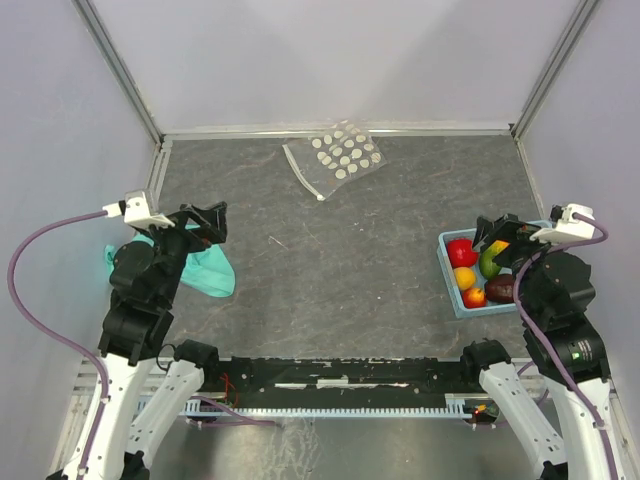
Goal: Place the food in the zip-top bag and seal the zipper
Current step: Pick up the zipper food storage bag at the center of the board.
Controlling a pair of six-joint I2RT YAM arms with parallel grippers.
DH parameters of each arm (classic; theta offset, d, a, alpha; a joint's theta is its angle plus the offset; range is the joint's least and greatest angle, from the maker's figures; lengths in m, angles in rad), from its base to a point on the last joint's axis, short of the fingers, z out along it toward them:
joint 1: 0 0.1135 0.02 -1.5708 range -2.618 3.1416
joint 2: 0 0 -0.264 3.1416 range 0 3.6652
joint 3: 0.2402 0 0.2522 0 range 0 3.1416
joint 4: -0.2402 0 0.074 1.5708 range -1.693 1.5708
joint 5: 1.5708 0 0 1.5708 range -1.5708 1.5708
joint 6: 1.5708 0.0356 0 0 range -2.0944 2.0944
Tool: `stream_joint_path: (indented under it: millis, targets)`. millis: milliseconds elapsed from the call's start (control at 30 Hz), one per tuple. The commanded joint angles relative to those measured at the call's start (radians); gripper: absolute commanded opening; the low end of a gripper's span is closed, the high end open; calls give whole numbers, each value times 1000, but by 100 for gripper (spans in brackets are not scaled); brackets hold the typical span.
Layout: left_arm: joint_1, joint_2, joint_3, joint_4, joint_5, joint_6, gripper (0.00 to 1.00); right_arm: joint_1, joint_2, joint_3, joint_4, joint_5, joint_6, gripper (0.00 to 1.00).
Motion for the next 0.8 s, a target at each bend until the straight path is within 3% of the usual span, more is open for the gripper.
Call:
stream_joint_path:
  millis: [0, 500, 767]
  targets:
    - [6, 13, -5, 52, 4, 27, 100, -2, 13, 27, 47, -5, -13, 99]
    - [6, 94, -26, 105, 28, -14, 100, -2, -11, -15, 84, -4, -7, 99]
    - [5, 271, -58, 220, 85, -198, 99, -2, 13, -51, 127, -44, 13, 99]
